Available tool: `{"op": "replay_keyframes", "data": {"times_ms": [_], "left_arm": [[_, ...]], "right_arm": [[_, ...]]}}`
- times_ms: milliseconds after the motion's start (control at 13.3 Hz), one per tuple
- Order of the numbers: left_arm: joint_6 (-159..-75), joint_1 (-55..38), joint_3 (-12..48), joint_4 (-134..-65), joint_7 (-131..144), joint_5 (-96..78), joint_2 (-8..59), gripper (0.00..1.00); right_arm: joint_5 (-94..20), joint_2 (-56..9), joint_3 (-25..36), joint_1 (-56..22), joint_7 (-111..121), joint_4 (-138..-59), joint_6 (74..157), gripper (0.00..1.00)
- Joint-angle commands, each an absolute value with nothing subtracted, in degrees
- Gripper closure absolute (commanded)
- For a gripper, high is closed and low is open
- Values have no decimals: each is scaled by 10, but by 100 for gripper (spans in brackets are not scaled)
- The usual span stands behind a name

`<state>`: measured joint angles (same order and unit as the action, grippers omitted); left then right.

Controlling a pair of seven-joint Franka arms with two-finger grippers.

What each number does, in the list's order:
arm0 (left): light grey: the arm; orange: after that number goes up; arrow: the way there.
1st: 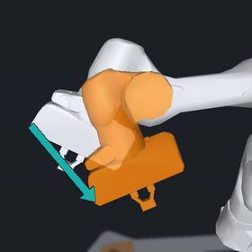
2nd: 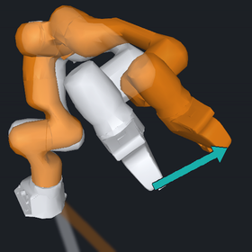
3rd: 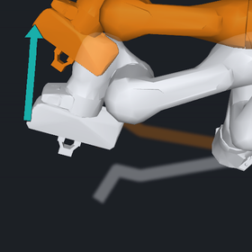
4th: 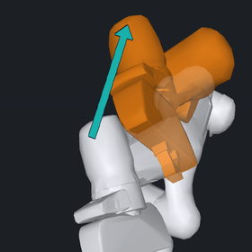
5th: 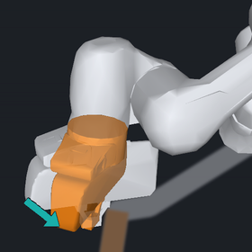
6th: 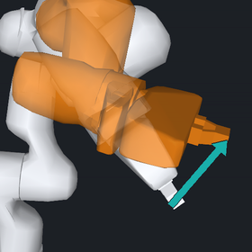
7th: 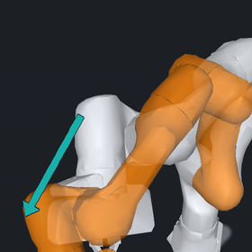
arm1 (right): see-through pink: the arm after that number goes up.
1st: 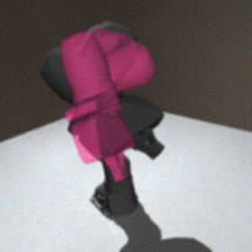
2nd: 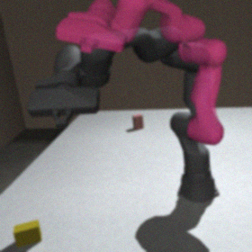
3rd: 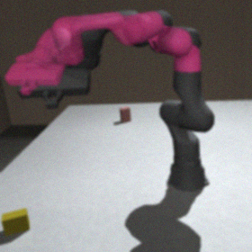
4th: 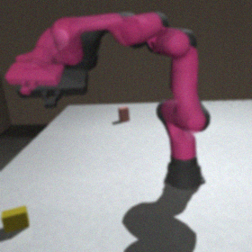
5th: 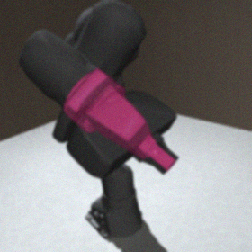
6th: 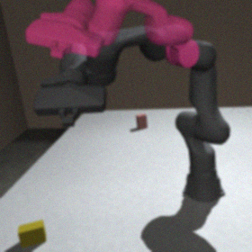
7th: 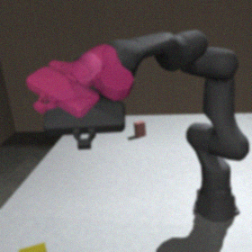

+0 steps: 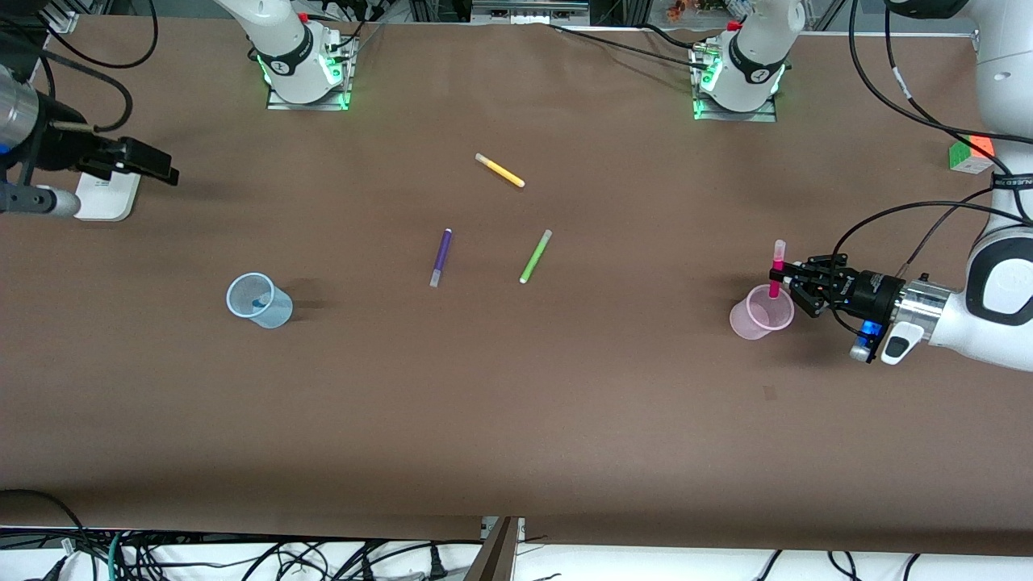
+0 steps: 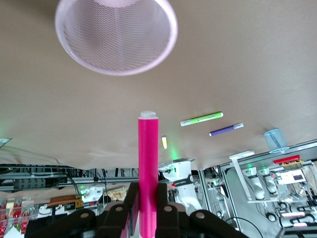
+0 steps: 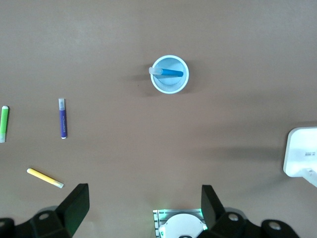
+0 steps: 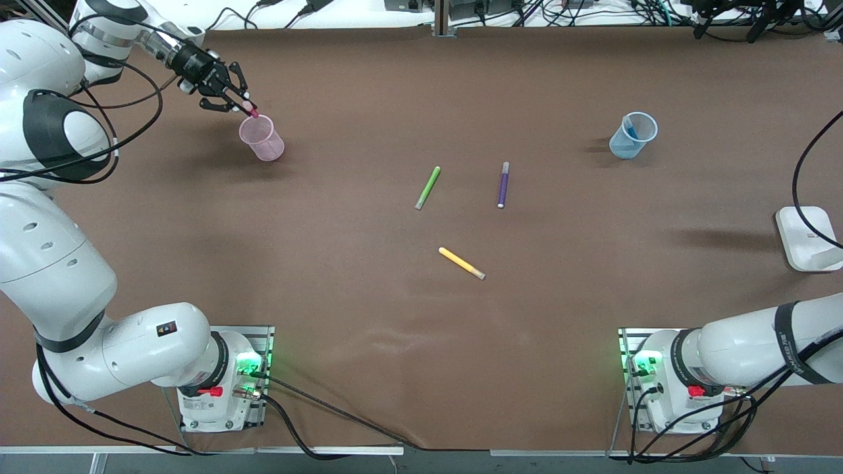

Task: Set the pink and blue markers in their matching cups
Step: 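Lower the pink marker into the pink cup and open the left gripper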

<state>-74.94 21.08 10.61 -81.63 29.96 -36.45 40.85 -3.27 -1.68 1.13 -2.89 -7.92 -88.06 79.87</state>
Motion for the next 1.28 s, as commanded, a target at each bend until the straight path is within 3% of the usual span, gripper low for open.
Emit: {"op": "replay_keyframes", "data": {"times_ms": [0,1052,1127,1202], "left_arm": [[-740,234,113,-831,267,-387,428,100],[-780,248,113,-820,225,-412,504,100],[-780,248,113,-810,225,-412,507,94],[-780,248,113,-798,226,-411,514,80]], "right_arm": [[-2,20,2,-16,-86,-922,814,0],[9,-7,6,-16,-61,-890,814,0],[9,-7,6,-15,-51,-890,814,0],[9,-8,7,-15,-39,-890,814,0]]}}
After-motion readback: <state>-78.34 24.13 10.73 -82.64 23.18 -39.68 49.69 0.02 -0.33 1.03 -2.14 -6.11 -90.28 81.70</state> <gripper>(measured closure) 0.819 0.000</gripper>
